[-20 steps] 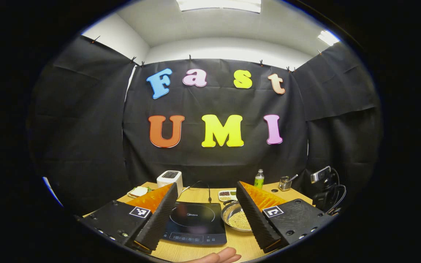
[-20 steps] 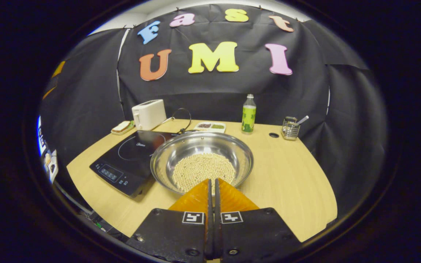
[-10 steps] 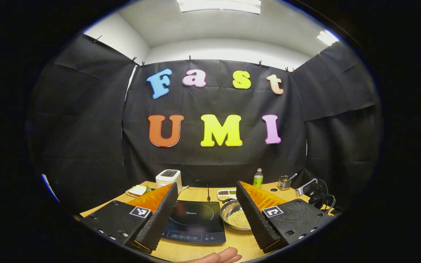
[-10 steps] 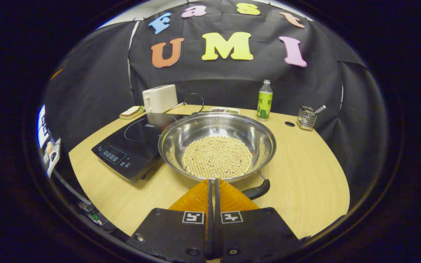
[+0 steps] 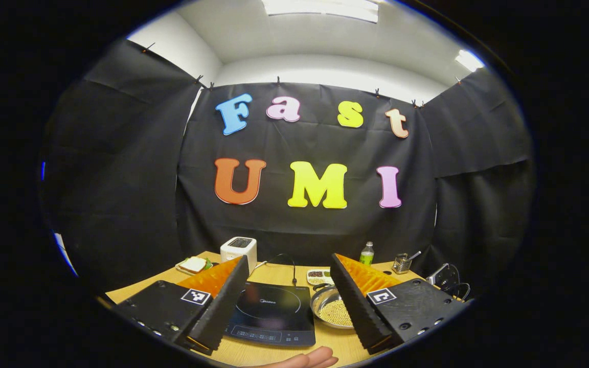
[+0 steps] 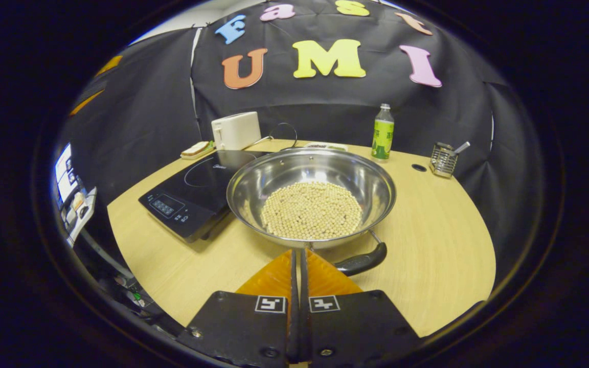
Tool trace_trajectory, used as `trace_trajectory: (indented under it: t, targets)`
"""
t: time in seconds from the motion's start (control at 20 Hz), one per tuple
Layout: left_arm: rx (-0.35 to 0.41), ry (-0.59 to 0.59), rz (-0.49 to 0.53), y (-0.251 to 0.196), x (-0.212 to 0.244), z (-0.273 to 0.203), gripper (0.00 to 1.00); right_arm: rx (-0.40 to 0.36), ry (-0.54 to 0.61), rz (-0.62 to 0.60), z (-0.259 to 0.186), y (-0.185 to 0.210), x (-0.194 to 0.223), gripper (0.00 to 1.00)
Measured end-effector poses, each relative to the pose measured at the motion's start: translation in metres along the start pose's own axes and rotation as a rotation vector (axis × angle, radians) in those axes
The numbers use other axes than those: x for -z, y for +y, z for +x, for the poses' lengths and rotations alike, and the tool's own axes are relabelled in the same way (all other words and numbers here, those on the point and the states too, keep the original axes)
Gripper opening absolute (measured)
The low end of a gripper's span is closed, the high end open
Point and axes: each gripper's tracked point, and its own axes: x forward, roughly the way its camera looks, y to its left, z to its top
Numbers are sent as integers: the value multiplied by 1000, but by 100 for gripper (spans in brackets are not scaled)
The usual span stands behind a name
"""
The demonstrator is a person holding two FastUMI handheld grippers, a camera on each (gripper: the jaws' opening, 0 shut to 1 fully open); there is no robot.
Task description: First push the handle of the pot to place it horizontally, then grasp the pot with both hands and set it on the induction cooktop.
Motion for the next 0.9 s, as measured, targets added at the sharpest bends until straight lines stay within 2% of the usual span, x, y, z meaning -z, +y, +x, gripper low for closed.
trace_trajectory:
  t: [0.25,0.35,0.4,0.6,0.7,0.9]
  targets:
    - [6,28,4,-8,-1,19,96,6,10,-8,-1,-20,1,4]
    - [20,40,6,-14,0,26,95,5,16,-16,0,-30,0,1]
    - [19,44,16,-15,-1,29,96,6,19,-22,1,-35,-1,4]
    - [-11,64,59,-15,2,47,96,37,33,-4,6,-65,-7,4]
    - [-23,81,61,-17,5,57,96,47,40,3,10,-76,-8,1]
    - [-15,106,45,-26,9,76,96,68,76,-5,19,-94,-4,4]
